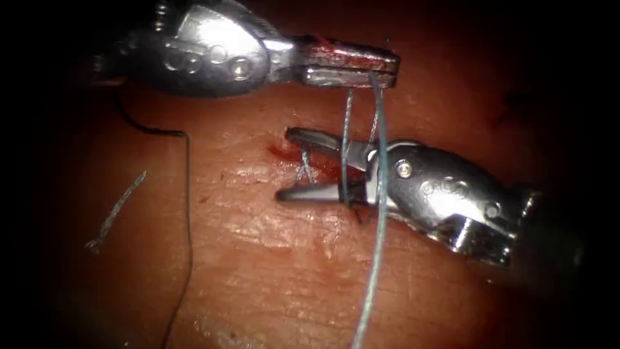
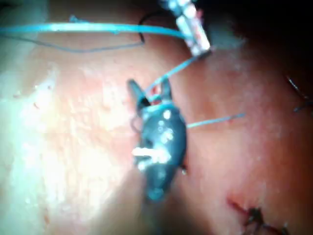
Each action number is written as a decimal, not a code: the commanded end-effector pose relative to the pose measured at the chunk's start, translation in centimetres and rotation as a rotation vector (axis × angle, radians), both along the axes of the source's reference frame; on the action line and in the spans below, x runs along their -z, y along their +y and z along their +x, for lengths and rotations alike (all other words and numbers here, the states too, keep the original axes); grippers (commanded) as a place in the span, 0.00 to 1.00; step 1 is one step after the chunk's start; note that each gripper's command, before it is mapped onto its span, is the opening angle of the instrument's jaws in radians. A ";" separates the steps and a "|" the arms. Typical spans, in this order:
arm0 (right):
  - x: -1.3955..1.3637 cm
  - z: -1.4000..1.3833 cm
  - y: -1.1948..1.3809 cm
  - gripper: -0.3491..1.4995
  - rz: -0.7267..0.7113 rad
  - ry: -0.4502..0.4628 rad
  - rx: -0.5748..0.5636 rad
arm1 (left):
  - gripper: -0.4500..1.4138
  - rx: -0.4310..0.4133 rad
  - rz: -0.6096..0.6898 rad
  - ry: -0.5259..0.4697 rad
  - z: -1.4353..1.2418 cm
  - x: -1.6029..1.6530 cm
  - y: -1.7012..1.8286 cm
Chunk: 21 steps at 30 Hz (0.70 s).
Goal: Wound Closure
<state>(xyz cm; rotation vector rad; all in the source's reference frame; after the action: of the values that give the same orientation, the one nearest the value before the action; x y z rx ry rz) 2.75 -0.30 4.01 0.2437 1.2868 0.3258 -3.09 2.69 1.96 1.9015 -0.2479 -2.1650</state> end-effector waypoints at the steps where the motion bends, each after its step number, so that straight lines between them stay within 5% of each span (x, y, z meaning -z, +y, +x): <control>1: -0.04 0.08 -0.01 0.35 -0.002 0.014 0.017 | 0.00 0.008 0.006 -0.014 -0.05 -0.07 0.07; 21: 0.01 0.08 -0.09 0.31 -0.010 0.103 0.074 | 0.00 -0.010 0.156 -0.164 -0.11 -0.71 -0.05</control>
<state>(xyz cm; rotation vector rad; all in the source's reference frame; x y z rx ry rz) 2.76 -0.39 3.93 0.3009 1.3785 0.2476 -3.14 2.60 2.65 2.1803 -0.0962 -2.0765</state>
